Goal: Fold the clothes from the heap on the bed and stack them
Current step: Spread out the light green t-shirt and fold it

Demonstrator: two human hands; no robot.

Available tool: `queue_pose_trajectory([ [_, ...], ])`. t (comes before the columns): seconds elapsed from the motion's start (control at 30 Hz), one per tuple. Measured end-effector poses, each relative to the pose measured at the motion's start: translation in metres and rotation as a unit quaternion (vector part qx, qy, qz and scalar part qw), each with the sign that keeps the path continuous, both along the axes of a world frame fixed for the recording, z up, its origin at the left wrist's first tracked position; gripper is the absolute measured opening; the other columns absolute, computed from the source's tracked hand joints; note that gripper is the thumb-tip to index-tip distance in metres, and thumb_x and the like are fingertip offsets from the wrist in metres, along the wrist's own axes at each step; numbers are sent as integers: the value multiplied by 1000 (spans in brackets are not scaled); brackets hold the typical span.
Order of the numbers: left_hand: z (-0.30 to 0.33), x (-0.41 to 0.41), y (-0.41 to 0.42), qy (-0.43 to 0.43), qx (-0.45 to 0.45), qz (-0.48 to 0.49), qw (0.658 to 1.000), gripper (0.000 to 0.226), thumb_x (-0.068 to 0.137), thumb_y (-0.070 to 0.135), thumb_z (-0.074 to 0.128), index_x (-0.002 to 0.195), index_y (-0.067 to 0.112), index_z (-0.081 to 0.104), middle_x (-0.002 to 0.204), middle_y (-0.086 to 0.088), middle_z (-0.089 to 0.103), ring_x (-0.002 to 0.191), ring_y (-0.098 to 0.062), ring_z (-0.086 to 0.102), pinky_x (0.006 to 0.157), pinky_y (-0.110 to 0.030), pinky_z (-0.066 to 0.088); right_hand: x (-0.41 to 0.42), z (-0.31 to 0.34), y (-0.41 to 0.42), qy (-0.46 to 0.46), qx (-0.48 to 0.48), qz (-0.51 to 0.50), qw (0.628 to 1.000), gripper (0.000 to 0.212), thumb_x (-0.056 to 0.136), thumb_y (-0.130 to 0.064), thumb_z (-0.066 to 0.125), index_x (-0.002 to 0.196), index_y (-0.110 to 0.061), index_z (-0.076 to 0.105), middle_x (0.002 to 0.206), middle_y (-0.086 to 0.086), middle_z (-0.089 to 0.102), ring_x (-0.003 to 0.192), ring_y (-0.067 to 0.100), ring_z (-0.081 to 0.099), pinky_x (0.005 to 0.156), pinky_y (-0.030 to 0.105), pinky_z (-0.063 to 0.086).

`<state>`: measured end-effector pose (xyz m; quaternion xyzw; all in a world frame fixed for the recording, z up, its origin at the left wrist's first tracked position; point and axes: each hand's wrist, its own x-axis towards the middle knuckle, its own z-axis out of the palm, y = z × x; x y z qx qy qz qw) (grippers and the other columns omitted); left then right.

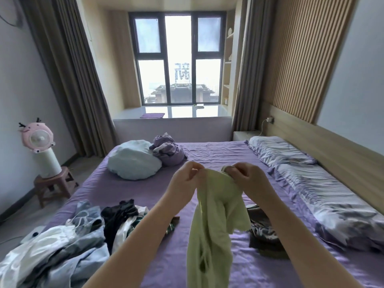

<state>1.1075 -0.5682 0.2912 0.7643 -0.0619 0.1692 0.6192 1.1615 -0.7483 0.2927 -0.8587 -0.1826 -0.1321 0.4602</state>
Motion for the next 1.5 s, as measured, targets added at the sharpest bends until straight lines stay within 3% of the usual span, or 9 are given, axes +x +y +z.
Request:
queue_pose_trajectory([
  [0.17, 33, 6, 10, -11, -23, 65, 998, 20, 94, 9, 57, 81, 24, 58, 72, 5, 56, 62, -6, 45, 56, -19, 37, -10, 22, -17, 101, 238, 34, 965, 39, 61, -59, 72, 73, -23, 62, 56, -6, 60, 51, 11, 52, 52, 27, 41],
  [0.43, 58, 0, 17, -47, 40, 83, 995, 15, 91, 16, 62, 83, 28, 62, 74, -2, 56, 69, -9, 48, 57, -12, 38, -23, 44, -37, 76, 37, 170, 982, 20, 66, -48, 75, 78, -33, 70, 63, -5, 52, 58, 7, 48, 53, 20, 39],
  [0.53, 59, -4, 18, -52, 64, 94, 992, 15, 89, 16, 66, 81, 29, 63, 76, -4, 59, 69, -9, 50, 62, -17, 40, -23, 46, -42, 48, -52, 161, 984, 38, 77, -31, 76, 50, -25, 51, 51, -13, 36, 49, 4, 35, 48, 18, 28],
  [0.67, 57, -12, 16, -36, 70, 68, 995, 6, 86, 19, 70, 84, 23, 66, 85, -21, 61, 75, -14, 51, 70, -25, 40, -27, 42, -47, 33, -5, 149, 988, 48, 86, -25, 67, 42, -28, 52, 59, -11, 40, 54, 3, 38, 52, 13, 30],
  [0.77, 55, -15, 11, -21, 77, 44, 996, 7, 88, 21, 68, 83, 24, 64, 73, -8, 56, 67, -10, 47, 64, -23, 38, -30, 37, -47, 21, 11, 162, 987, 22, 87, -17, 66, 65, -20, 67, 81, -8, 57, 80, 3, 51, 72, 13, 39],
  [1.07, 55, -22, -2, -31, 121, 36, 991, 14, 91, 23, 64, 80, 29, 57, 72, 8, 58, 59, 2, 47, 53, -9, 35, -41, 47, -42, 0, 30, 115, 993, 9, 92, -19, 59, 94, -18, 68, 82, -11, 65, 74, 2, 57, 66, 8, 41],
  [1.17, 55, -24, -19, -53, 141, 8, 989, 19, 90, 22, 65, 77, 33, 56, 68, 14, 59, 57, 8, 49, 54, -9, 38, -55, 46, -25, 77, 41, 219, 972, 22, 88, -18, 63, 109, -13, 66, 90, 7, 67, 77, 13, 59, 70, 26, 49],
  [1.3, 43, -31, -23, 11, 52, -39, 998, 9, 89, 23, 67, 89, 26, 58, 74, 7, 64, 64, -3, 54, 60, -17, 43, -58, 36, -14, 63, 77, 162, 982, 23, 87, -20, 66, 81, 2, 65, 69, 12, 52, 65, 16, 47, 61, 30, 37],
  [1.5, -17, -56, -4, 153, -60, -224, 961, 9, 92, 7, 60, 92, 12, 66, 81, 2, 68, 71, -8, 62, 70, -20, 51, -54, 32, -27, 104, 206, 145, 962, 10, 83, -20, 69, 83, -11, 73, 79, 4, 65, 76, 14, 57, 71, 31, 45],
])
